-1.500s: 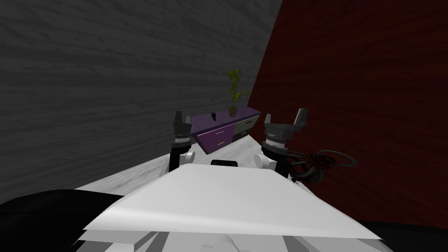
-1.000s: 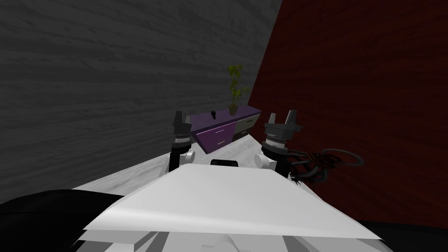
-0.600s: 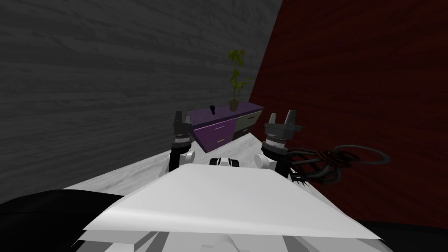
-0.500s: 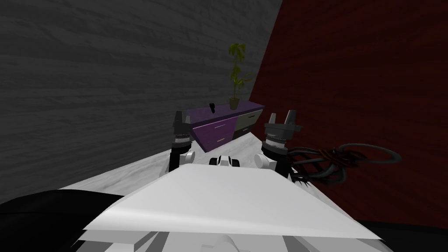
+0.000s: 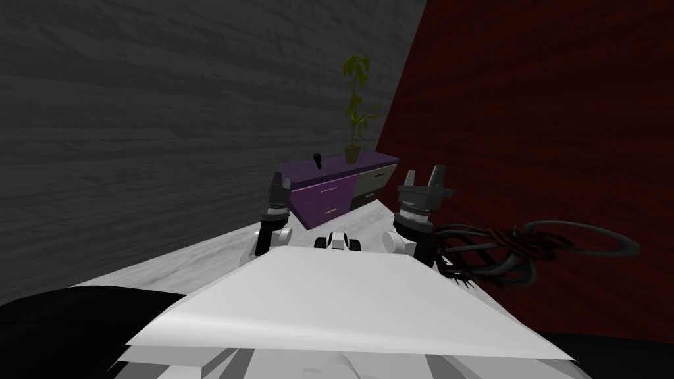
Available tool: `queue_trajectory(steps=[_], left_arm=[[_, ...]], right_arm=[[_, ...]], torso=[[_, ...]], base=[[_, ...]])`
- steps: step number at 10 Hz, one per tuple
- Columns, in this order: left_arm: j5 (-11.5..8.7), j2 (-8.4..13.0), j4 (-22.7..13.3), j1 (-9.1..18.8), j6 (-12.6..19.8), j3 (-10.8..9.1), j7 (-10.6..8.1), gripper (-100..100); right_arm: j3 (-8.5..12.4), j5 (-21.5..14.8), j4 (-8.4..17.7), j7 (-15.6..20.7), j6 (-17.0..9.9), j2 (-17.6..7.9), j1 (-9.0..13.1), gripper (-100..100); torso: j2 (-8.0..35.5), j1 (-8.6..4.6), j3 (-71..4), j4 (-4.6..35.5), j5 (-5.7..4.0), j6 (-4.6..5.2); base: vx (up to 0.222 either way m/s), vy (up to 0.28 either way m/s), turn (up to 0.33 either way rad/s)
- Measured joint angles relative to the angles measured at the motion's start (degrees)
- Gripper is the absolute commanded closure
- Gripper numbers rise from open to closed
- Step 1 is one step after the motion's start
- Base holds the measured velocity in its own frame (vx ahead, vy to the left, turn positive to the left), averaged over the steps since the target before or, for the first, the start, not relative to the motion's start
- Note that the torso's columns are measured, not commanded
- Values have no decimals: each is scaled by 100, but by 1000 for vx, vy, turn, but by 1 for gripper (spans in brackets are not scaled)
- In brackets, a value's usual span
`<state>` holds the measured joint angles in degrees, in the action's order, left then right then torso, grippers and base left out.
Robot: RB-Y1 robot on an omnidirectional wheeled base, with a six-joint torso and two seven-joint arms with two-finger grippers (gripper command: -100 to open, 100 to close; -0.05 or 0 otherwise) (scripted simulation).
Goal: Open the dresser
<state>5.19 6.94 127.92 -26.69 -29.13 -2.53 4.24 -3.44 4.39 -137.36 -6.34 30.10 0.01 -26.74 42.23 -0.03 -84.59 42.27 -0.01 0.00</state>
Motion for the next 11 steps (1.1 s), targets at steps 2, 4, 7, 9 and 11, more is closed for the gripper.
queue_trajectory(steps=[2,4,7,9,11], left_arm=[[-23,94,-259,-14,-59,-51,9,-100],[-46,154,-595,77,-80,-120,18,-100],[-67,174,-1048,212,-45,-202,52,-100],[-75,158,-1315,227,-75,-237,76,-100],[-92,174,-1589,266,-112,-289,93,-100]], right_arm=[[0,0,0,0,0,0,0,0],[0,0,0,0,0,0,0,0],[0,0,0,0,0,0,0,0],[0,0,0,0,0,0,0,0],[0,0,0,0,0,0,0,0]], torso=[[3,1,1,1,0,-1],[7,3,4,2,1,0],[7,4,3,2,1,-1],[5,6,2,2,2,0],[8,5,4,3,1,0]], base=[[72,-74,51],[66,-79,39],[65,-83,46],[60,-76,41],[58,-69,46]])
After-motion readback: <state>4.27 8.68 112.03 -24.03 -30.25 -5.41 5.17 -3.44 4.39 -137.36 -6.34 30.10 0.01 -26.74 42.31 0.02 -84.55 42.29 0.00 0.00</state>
